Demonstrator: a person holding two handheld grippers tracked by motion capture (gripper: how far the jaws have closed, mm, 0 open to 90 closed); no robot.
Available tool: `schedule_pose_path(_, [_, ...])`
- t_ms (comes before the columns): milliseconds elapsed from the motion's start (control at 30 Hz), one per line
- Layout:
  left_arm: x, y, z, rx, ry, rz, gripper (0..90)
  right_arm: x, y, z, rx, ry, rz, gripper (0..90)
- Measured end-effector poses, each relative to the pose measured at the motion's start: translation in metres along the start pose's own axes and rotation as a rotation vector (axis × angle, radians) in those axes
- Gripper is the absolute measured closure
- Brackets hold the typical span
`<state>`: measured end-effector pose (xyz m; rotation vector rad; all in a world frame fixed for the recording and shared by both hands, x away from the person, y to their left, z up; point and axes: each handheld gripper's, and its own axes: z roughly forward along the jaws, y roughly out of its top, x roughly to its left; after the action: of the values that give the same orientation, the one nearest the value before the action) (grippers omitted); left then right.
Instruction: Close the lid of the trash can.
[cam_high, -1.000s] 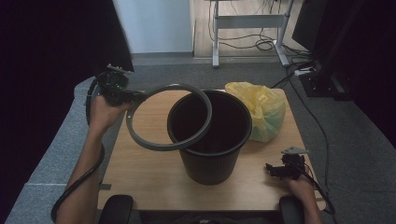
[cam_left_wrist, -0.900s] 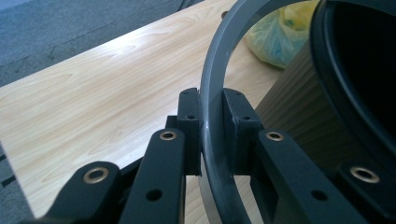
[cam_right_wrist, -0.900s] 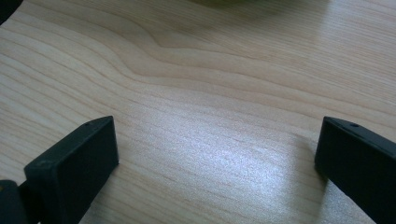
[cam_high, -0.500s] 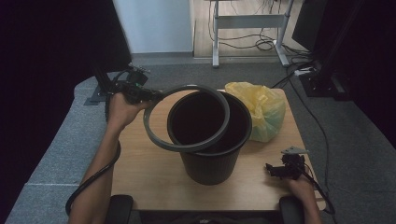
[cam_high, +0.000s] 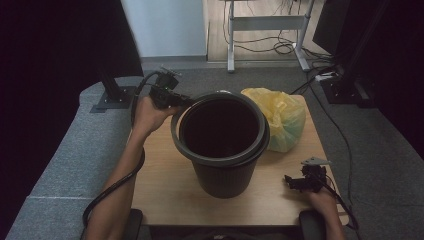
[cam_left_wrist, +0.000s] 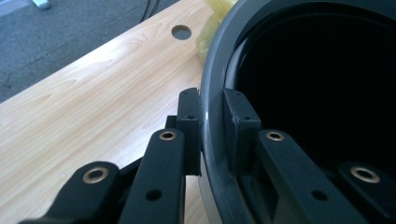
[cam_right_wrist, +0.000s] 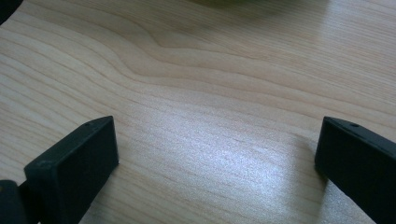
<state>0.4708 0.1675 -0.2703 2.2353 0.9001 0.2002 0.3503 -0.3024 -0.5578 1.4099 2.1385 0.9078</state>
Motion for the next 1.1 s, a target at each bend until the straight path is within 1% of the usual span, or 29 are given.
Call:
schedule_pose_path(67, [-0.003, 0.003, 0.002, 0.004, -0.004, 0.007, 78.1, 0.000, 0.000, 0.000, 0.000, 0.000, 0.000, 0.0])
schedule_pose_path(233, [-0.008, 0.007, 0.006, 0.010, 0.002, 0.017, 78.1, 0.000, 0.000, 0.000, 0.000, 0.000, 0.000, 0.0])
schedule_pose_path(300, [-0.010, 0.007, 0.007, 0.017, -0.005, 0.020, 78.0, 0.000, 0.000, 0.000, 0.000, 0.001, -0.001, 0.0])
schedule_pose_path(500, [-0.014, 0.006, 0.008, 0.022, 0.018, 0.024, 77.6, 0.000, 0.000, 0.000, 0.001, 0.005, -0.006, 0.0])
schedule_pose_path(633, [-0.015, 0.003, 0.013, 0.037, 0.033, 0.032, 76.9, 0.000, 0.000, 0.000, 0.000, 0.005, -0.006, 0.0])
schedule_pose_path(733, [-0.013, 0.001, 0.015, 0.028, 0.022, 0.023, 76.7, 0.000, 0.000, 0.000, 0.000, 0.005, -0.006, 0.0])
schedule_pose_path(867, [-0.011, 0.000, 0.014, 0.023, 0.007, 0.022, 74.5, 0.000, 0.000, 0.000, 0.001, 0.005, -0.006, 0.0])
schedule_pose_path(900, [-0.011, 0.000, 0.014, 0.023, 0.002, 0.020, 69.8, 0.000, 0.000, 0.000, 0.000, 0.005, -0.006, 0.0])
schedule_pose_path(933, [-0.011, 0.000, 0.014, 0.023, 0.002, 0.020, 63.0, 0.000, 0.000, 0.000, 0.001, 0.005, -0.006, 0.0])
schedule_pose_path(1000, [-0.009, 0.001, 0.012, 0.018, -0.004, 0.027, 51.8, 0.000, 0.000, 0.000, 0.000, 0.005, -0.006, 0.0])
schedule_pose_path(1067, [-0.008, 0.000, 0.010, 0.007, -0.012, 0.044, 40.2, 0.000, 0.000, 0.000, 0.000, 0.005, -0.006, 0.0])
schedule_pose_path(1100, [-0.008, 0.000, 0.010, 0.007, -0.012, 0.044, 35.8, 0.000, 0.000, 0.000, 0.000, 0.005, -0.006, 0.0])
